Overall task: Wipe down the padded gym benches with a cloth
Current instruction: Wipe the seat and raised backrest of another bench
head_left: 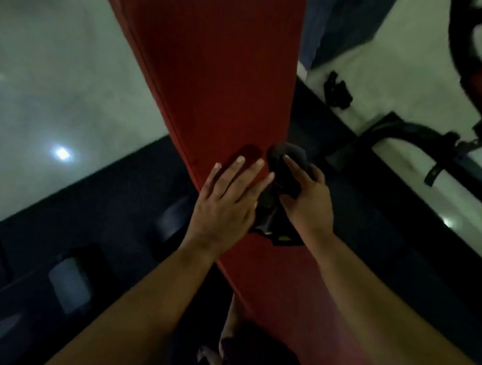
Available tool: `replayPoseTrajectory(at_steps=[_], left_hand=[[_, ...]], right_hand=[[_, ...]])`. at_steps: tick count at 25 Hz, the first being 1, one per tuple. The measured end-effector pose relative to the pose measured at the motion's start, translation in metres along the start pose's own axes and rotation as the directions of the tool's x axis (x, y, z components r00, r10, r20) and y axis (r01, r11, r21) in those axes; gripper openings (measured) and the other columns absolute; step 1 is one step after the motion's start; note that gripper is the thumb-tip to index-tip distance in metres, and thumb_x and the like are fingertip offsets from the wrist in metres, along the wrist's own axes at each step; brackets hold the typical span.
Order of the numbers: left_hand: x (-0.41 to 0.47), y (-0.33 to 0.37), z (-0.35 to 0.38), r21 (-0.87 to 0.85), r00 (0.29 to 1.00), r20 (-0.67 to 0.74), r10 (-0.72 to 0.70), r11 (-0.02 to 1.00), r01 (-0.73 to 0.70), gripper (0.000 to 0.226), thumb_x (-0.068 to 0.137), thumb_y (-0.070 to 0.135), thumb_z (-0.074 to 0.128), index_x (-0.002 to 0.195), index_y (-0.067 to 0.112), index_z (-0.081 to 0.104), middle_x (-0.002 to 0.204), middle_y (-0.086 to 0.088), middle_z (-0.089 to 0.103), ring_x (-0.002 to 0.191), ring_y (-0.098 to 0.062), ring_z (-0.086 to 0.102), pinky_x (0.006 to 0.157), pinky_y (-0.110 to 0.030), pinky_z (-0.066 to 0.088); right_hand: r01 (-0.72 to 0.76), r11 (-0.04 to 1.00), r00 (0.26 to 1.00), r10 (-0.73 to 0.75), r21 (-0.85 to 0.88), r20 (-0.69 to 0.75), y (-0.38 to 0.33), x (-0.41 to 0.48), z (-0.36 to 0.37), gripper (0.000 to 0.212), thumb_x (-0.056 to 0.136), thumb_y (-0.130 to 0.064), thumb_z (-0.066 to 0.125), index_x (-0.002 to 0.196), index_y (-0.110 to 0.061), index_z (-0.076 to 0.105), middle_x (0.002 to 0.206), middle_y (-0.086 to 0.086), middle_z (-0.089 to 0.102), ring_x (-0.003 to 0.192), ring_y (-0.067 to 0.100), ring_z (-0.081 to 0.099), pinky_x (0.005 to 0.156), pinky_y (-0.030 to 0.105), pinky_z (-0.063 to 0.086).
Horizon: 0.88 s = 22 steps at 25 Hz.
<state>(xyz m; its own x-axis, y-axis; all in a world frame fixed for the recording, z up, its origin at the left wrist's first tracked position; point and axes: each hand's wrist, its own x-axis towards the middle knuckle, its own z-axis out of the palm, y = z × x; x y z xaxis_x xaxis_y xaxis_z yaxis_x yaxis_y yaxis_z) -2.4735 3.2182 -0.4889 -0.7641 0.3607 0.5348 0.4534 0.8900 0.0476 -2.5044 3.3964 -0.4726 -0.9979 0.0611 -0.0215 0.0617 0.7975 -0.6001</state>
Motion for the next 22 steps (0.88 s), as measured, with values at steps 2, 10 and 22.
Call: replayPoseTrajectory(at_steps=[2, 10, 22], left_hand=[[0.047, -0.005, -0.058, 0.046, 0.963, -0.261, -0.067, 0.996, 0.082, 0.055, 0.095, 0.025, 0.057, 0.146, 0.029, 0.038, 0.151, 0.003, 0.034, 0.141, -0.024, 0.03, 0.119, -0.048, 0.018], [0.171, -0.105, -0.165, 0.131, 0.902, -0.289, -0.322, 0.92, 0.37, 0.067, 0.099, 0.046, 0.038, 0.156, 0.016, 0.02, 0.163, -0.01, 0.019, 0.151, -0.027, 0.012, 0.121, -0.046, -0.001], [0.178, -0.167, -0.099, 0.067, 0.937, -0.344, -0.064, 0.994, 0.092, 0.044, 0.093, 0.032, 0.046, 0.123, 0.009, 0.068, 0.124, -0.009, 0.068, 0.115, -0.029, 0.064, 0.1, -0.04, 0.045]], right_hand=[[0.101, 0.992, 0.977, -0.085, 0.073, -0.196, -0.044, 0.002, -0.047, 0.065, 0.088, -0.016, 0.067, 0.143, -0.038, 0.043, 0.149, 0.011, 0.035, 0.12, 0.034, 0.051, 0.092, 0.036, 0.047], [0.465, 0.867, 0.736, -0.492, -0.181, -0.465, -0.187, 0.084, -0.156, 0.068, 0.082, -0.017, 0.065, 0.143, -0.039, 0.044, 0.146, 0.01, 0.038, 0.117, 0.04, 0.049, 0.097, 0.048, 0.048], [0.467, 0.673, 0.67, -0.693, -0.574, -0.267, -0.173, 0.123, -0.06, 0.069, 0.09, -0.039, 0.057, 0.15, -0.045, 0.022, 0.155, 0.018, 0.023, 0.119, 0.05, 0.044, 0.087, 0.057, 0.047]])
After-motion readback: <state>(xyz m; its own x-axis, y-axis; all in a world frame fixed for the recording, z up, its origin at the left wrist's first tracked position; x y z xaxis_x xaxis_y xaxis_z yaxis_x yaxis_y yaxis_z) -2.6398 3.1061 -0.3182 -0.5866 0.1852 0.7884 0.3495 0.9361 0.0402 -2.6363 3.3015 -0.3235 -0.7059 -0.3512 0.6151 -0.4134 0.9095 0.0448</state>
